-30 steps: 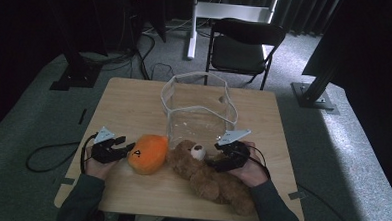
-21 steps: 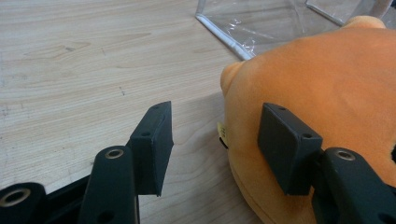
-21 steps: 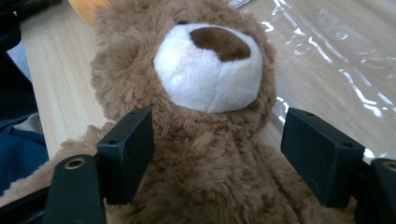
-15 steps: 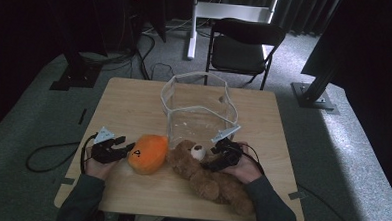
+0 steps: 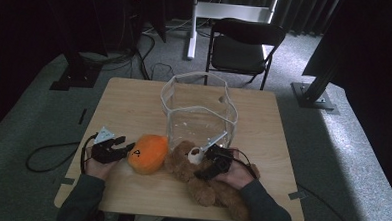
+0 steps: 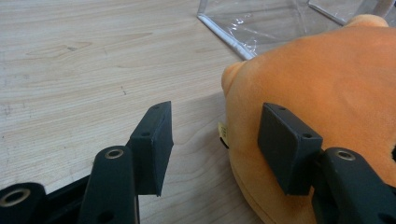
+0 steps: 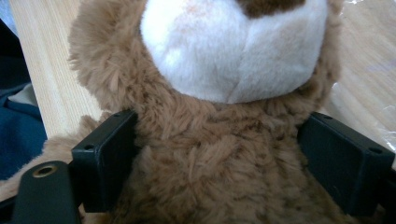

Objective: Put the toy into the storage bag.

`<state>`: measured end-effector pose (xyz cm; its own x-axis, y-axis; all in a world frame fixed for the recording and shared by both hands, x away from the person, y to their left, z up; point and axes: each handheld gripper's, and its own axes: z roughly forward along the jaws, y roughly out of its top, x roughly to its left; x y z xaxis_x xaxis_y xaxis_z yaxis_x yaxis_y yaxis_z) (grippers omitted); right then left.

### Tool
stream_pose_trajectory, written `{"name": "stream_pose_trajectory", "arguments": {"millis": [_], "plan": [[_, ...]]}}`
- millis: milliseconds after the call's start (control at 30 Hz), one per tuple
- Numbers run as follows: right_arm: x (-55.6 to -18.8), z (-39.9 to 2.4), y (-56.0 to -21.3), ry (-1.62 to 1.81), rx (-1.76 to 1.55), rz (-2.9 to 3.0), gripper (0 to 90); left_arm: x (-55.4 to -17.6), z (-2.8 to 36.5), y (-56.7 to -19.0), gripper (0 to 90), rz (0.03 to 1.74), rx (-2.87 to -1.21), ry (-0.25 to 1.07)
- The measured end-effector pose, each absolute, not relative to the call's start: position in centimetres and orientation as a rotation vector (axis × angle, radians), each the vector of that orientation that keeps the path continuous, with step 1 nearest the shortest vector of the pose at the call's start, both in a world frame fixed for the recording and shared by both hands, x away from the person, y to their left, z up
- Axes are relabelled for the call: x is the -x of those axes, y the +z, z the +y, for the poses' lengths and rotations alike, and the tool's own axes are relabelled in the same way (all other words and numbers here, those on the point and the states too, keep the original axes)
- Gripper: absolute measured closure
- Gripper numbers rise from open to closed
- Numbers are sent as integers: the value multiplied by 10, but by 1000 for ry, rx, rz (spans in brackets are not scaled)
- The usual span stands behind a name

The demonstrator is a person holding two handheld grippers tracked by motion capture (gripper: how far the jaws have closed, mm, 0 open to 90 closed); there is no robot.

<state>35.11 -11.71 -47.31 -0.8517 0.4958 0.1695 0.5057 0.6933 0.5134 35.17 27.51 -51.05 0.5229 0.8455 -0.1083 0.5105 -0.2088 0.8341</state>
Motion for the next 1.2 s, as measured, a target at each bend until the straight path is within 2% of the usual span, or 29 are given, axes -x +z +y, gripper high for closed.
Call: {"name": "stream_pose_trajectory", "arguments": {"millis": [700,833,1000,1100,1200], "plan": [[-336,-80,-496,-705,745,-3040,145,-352,273,-511,457,1122,-1873,478],[-333,-77,-495,-695,718,-3082,238,-351,273,-511,457,1122,-1872,478],[-333,-91,-489,-816,735,-3027,364,-351,274,-511,457,1122,-1871,479],[-330,-101,-487,-910,744,-3007,411,-351,274,-511,457,1121,-1873,482],[-327,-106,-485,-960,748,-2998,421,-351,274,-511,457,1122,-1873,482]]}}
